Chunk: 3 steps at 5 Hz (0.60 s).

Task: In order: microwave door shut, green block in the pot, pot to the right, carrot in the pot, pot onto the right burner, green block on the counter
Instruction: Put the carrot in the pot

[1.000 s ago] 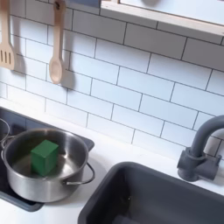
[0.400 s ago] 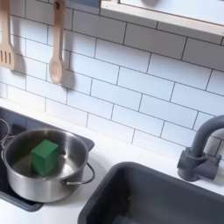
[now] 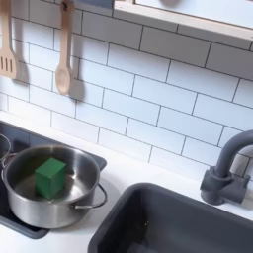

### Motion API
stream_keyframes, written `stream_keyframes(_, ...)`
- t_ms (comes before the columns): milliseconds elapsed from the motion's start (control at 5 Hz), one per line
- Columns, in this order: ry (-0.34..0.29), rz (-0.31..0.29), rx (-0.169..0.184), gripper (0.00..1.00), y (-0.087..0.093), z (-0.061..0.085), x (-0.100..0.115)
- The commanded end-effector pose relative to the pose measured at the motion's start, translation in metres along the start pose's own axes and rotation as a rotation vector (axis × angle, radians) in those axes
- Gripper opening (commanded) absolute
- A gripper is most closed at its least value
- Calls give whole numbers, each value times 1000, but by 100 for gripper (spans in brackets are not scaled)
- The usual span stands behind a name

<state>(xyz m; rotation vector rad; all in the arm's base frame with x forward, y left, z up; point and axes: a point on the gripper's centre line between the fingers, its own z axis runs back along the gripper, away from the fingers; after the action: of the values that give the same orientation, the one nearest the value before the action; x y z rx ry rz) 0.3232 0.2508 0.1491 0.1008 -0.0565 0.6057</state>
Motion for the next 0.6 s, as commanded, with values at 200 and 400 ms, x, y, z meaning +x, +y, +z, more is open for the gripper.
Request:
stream_keyframes(200, -24, -61, -7, 0, -12, 4, -2)
stream_keyframes(400, -22, -122, -7, 0, -23, 10, -7)
